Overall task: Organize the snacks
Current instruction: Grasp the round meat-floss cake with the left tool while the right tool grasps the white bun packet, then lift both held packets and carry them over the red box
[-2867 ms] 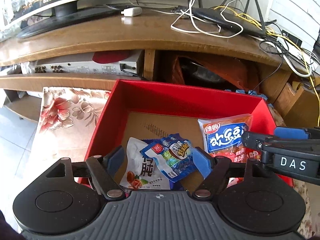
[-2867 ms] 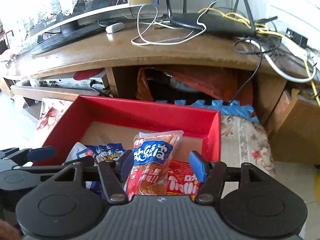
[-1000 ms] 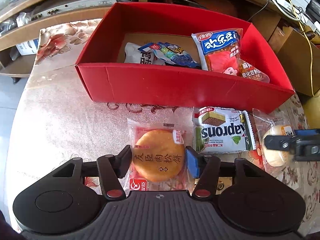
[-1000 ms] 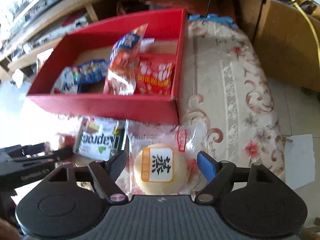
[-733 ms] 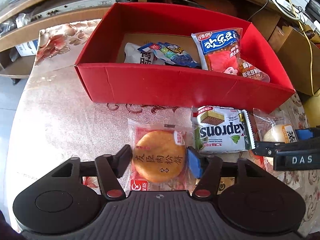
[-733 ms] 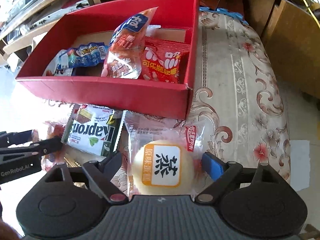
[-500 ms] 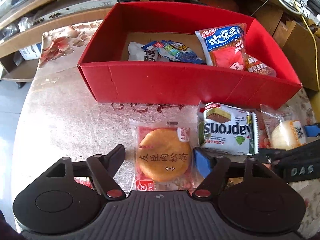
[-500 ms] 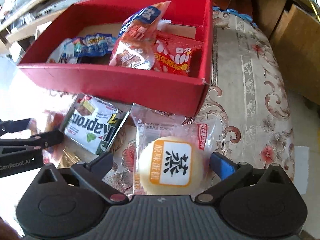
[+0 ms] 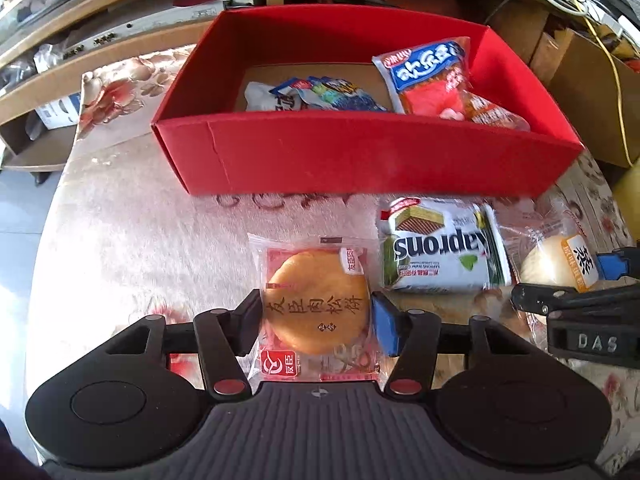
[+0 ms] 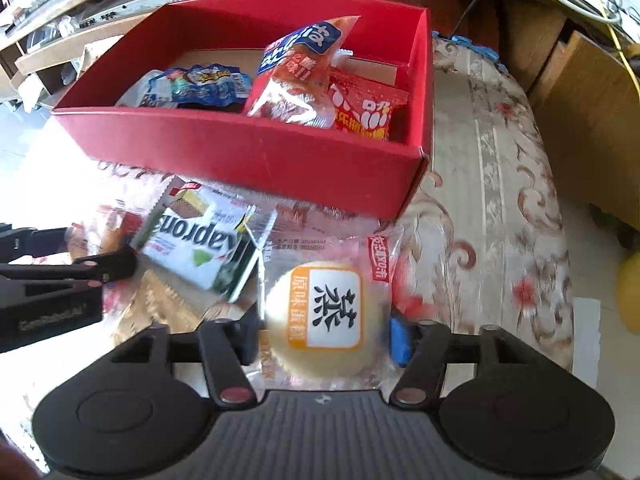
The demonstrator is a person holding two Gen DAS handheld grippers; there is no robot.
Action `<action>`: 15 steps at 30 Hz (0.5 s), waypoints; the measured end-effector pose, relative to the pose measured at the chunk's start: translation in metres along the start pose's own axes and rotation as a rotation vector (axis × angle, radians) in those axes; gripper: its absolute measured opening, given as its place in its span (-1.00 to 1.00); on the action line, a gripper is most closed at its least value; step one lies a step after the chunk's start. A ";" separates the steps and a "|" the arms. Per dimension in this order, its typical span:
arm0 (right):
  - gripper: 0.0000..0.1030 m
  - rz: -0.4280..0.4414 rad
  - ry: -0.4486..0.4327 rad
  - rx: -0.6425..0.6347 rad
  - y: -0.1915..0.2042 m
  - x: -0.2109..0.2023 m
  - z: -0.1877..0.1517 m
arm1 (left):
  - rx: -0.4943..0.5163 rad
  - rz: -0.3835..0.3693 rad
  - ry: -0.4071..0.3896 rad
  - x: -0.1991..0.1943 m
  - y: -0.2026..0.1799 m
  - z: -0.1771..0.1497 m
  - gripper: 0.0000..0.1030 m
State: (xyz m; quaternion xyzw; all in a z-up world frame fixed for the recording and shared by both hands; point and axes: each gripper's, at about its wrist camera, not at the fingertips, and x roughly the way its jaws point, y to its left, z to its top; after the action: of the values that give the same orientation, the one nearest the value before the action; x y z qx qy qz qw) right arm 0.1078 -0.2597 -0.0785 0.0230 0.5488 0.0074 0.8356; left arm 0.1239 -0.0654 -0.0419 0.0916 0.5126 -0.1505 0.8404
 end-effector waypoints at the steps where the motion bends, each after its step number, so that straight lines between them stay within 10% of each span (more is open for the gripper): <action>1: 0.11 -0.014 -0.003 -0.014 0.003 -0.003 -0.004 | -0.001 -0.006 0.000 -0.002 0.000 -0.002 0.23; 15: 0.10 -0.070 -0.157 -0.062 0.024 -0.057 -0.030 | 0.014 -0.049 -0.066 -0.036 -0.008 -0.020 0.22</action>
State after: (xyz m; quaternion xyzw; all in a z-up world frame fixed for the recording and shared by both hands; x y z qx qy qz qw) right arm 0.0583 -0.2370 -0.0367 -0.0217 0.4818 -0.0067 0.8760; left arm 0.0893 -0.0609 -0.0191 0.0801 0.4856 -0.1774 0.8522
